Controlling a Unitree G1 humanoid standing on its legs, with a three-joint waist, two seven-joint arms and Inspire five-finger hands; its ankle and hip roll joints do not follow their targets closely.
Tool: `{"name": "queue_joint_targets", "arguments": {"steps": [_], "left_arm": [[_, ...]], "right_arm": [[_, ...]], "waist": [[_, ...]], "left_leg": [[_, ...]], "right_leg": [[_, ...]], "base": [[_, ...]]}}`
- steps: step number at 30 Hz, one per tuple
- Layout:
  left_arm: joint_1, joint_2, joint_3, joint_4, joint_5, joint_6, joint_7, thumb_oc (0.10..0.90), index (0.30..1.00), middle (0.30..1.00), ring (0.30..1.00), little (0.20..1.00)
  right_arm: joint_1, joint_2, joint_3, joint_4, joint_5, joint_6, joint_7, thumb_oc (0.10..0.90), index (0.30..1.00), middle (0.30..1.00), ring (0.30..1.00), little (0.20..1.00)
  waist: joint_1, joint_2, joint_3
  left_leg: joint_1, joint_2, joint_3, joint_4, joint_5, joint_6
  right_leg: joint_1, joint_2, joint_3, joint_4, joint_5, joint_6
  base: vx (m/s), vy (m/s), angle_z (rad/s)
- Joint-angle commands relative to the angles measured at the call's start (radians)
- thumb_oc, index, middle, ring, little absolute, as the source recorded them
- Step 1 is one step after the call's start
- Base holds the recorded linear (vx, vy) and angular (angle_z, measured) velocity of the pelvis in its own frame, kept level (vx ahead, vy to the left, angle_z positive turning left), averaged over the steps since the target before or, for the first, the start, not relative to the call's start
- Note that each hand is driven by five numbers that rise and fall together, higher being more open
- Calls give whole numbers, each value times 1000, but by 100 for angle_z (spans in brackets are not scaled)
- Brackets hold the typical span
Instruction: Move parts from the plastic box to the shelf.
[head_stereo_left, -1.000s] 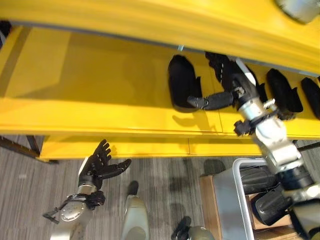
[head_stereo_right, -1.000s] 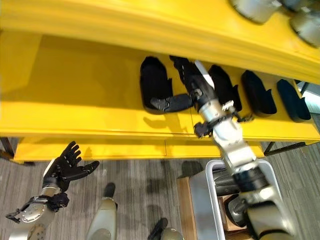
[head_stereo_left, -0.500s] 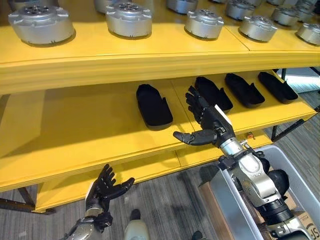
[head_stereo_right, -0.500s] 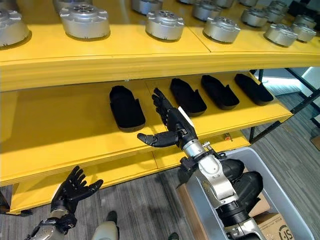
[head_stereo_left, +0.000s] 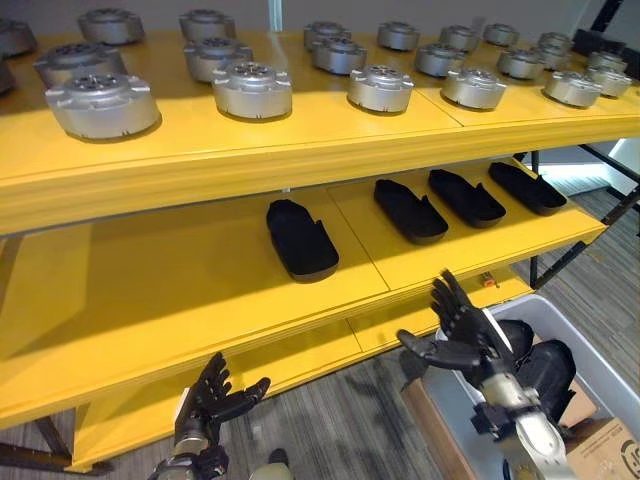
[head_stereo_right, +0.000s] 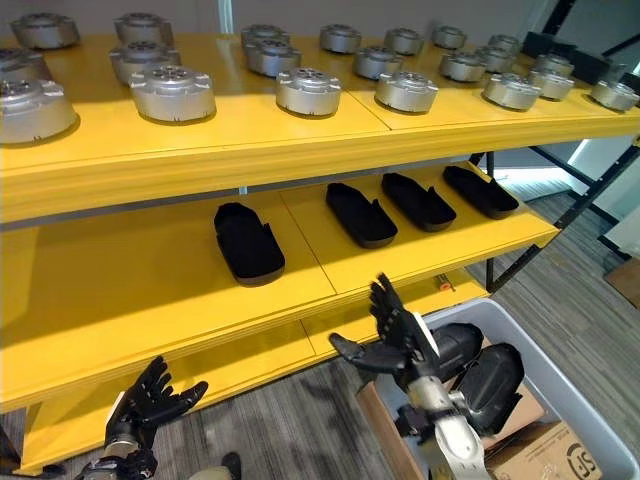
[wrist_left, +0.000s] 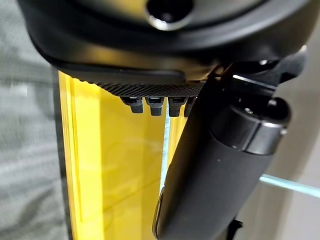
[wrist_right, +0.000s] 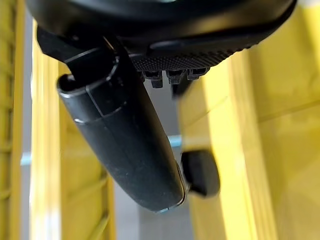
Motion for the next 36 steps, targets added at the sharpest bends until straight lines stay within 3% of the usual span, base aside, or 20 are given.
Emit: {"name": "queue_joint_targets", "arguments": {"steps": [1,4,5,6,7,9,11,15,22,33,36], "left_arm": [[-163,33,68,-169,82,-178,3,900,1000,1000,1000,1000],[-165,24,69,-179,78,-184,22,900,1000,1000,1000,1000],[-165,19,72,-185,72,-184,29,900,1000,1000,1000,1000],[-161,15,78,-192,66,-182,28,900,1000,1000,1000,1000],[-155,12,83,-201,60,-179,30,900,1000,1000,1000,1000],[-139,-6,97,-222,53,-175,30,900,1000,1000,1000,1000],[-119,-4,100,-240,49,-173,24,900,1000,1000,1000,1000],[-92,-6,114,-252,61,-178,29,900,1000,1000,1000,1000],[-63,-20,108,-262,29,-186,20,900,1000,1000,1000,1000],[-149,-15,43,-271,17,-200,41,900,1000,1000,1000,1000],[-208,-10,23,-289,17,-220,69,900,1000,1000,1000,1000]], "right_arm": [[-98,15,-49,-63,16,-142,-17,900,1000,1000,1000,1000],[-76,57,-65,-62,35,-157,-48,900,1000,1000,1000,1000],[-83,63,-66,-59,31,-165,-63,900,1000,1000,1000,1000],[-89,61,-67,-56,27,-171,-79,900,1000,1000,1000,1000],[-99,60,-59,-54,28,-174,-90,900,1000,1000,1000,1000],[-123,61,-53,-48,46,-176,-106,900,1000,1000,1000,1000],[-136,59,-43,-43,46,-177,-113,900,1000,1000,1000,1000],[-135,65,-50,-38,64,-184,-127,900,1000,1000,1000,1000],[-119,46,-83,-57,55,-192,-156,900,1000,1000,1000,1000],[-132,18,-97,-75,38,-225,-195,900,1000,1000,1000,1000],[-150,-5,-81,-86,7,-242,-217,900,1000,1000,1000,1000]], "waist": [[-50,49,-3],[-67,65,2],[-59,82,18],[-54,95,32],[-37,118,42],[-15,135,58],[-9,133,66],[-1,101,68],[-25,93,71],[-85,123,131],[-103,126,172]], "left_leg": [[175,-40,-40,-140,-122,79],[194,-67,-11,-148,-133,90],[202,-62,12,-143,-142,95],[206,-57,30,-144,-144,102],[219,-42,55,-146,-160,103],[247,-30,115,-166,-162,112],[263,-20,156,-177,-158,110],[259,-1,198,-153,-164,83],[246,79,257,-143,-128,26],[203,200,283,-110,-76,-49],[150,277,282,18,-87,-68]], "right_leg": [[-19,-47,45,61,224,113],[-41,-86,32,57,299,114],[-58,-96,-12,75,296,113],[-70,-101,-60,99,268,108],[-72,-107,-148,144,218,112],[-48,-126,-297,219,135,98],[-51,-115,-328,237,110,97],[-24,-64,-288,99,106,101],[-8,22,-234,-35,79,91],[-104,98,-190,52,-38,28],[-157,143,-145,116,-111,-17]], "base": [[1,346,-1],[-5,232,-17],[-60,226,-69],[-48,267,-77],[-48,269,-48],[-29,195,-159],[-25,1,-157],[6,-157,-54],[48,-191,-39],[35,-156,-21],[61,-292,-29]]}}
